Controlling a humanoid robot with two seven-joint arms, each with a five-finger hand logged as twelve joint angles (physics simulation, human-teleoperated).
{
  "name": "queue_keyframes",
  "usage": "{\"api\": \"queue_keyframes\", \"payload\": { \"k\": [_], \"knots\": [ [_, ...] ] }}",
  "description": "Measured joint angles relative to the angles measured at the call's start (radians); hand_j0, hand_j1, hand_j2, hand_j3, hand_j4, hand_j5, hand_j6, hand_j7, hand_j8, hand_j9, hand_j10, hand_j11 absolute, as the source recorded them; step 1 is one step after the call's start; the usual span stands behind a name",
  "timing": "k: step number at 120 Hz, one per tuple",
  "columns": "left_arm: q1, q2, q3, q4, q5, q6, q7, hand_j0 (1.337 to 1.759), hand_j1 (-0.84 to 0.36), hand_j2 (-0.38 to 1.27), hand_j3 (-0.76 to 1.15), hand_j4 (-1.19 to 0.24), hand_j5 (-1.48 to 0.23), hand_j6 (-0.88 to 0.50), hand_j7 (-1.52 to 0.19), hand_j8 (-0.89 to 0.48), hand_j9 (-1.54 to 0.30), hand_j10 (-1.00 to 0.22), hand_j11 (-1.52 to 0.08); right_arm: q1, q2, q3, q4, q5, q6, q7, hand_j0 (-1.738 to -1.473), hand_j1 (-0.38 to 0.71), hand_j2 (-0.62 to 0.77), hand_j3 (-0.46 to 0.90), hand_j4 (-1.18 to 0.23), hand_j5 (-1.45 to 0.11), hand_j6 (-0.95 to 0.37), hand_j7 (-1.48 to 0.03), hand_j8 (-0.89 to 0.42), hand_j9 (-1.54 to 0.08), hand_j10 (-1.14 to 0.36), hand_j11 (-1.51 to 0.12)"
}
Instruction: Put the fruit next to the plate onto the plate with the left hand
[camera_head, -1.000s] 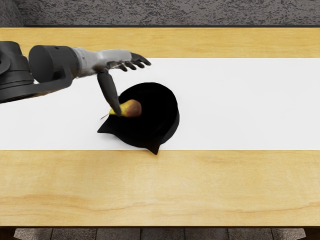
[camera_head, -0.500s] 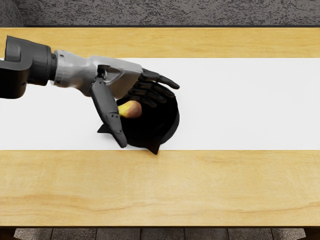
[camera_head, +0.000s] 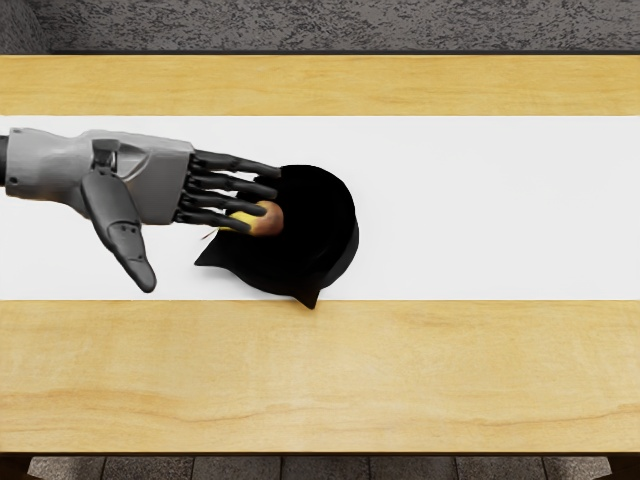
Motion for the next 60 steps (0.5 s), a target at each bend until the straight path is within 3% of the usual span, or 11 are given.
{"api": "queue_keyframes", "payload": {
  "k": [18,60],
  "knots": [
    [0.064,0.033,0.002,0.030,-0.058,-0.032,0.000,1.658,0.32,0.00,0.00,-0.03,-0.03,-0.03,-0.03,-0.03,-0.03,-0.03,-0.03,0.000,0.000,0.000,0.000,-0.001,0.000,0.000,-1.658,-0.35,0.00,0.00,0.00,0.00,0.00,0.00,0.00,0.00,0.00,0.00],
    [0.088,0.177,0.003,0.092,-0.118,-0.042,0.000,1.658,0.33,0.00,0.00,-0.02,-0.02,-0.02,-0.02,-0.02,-0.02,-0.02,-0.02,0.000,0.000,0.000,0.000,-0.003,0.000,0.000,-1.658,-0.35,0.00,0.00,0.00,0.00,0.00,0.00,0.00,0.00,0.00,0.00]
  ]
}}
